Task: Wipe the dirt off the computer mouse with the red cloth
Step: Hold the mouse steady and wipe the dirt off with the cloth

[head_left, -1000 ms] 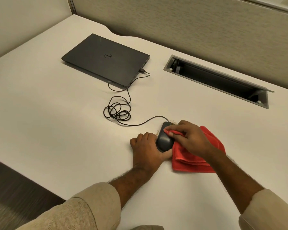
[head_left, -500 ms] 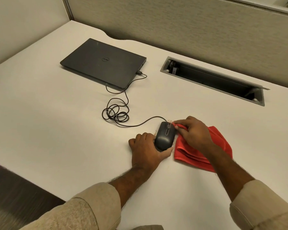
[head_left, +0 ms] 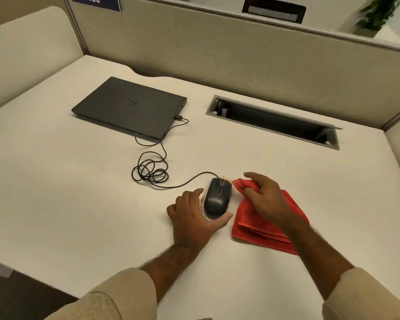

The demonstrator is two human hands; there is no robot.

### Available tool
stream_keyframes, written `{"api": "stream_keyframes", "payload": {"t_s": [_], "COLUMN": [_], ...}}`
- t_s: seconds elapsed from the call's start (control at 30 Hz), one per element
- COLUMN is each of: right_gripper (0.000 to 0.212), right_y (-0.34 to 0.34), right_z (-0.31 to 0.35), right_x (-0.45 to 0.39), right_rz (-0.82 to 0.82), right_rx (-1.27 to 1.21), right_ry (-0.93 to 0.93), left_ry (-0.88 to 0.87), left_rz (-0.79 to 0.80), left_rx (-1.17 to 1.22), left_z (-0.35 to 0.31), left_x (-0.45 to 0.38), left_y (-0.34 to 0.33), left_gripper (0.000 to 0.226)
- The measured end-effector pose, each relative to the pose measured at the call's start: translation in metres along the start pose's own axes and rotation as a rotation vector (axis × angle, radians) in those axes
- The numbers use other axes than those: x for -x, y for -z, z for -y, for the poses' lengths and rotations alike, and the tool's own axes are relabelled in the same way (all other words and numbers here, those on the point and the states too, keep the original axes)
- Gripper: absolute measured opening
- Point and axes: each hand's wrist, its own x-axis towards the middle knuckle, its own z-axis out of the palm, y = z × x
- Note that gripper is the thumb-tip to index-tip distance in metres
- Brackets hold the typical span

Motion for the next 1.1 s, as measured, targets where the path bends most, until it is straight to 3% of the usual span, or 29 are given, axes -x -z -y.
{"api": "stream_keyframes", "payload": {"t_s": [0.17,0.33,0.47,0.8,0.97,1.1], "right_gripper": [0.031,0.019,0.021,0.029,0.033,0.03], "right_y": [0.003,0.006,0.005,-0.013,-0.032,-0.037], "right_z": [0.006,0.015,0.018,0.035,0.04,0.033], "right_x": [0.013,0.02,0.023,0.011,0.018,0.047], "right_rz": [-0.002,-0.057,-0.098,-0.167,-0.049,-0.045], "right_rx": [0.054,0.013,0.05,0.318,0.344,0.317], "right_ry": [0.023,0.076,0.066,0.19,0.225,0.32], "left_ry": [-0.185,-0.46,-0.625,-0.666,-0.622,-0.596], "left_rz": [0.058,0.508,0.708,0.736,0.748,0.762], "left_rx": [0.126,0.028,-0.087,-0.184,-0.191,-0.171], "left_z": [0.01,0.019,0.017,0.012,0.009,0.008], "left_x": [-0.031,-0.089,-0.109,-0.112,-0.114,-0.115], "left_y": [0.014,0.034,0.041,0.039,0.039,0.038], "left_gripper": [0.053,0.049,0.052,0.052,0.053,0.053]}}
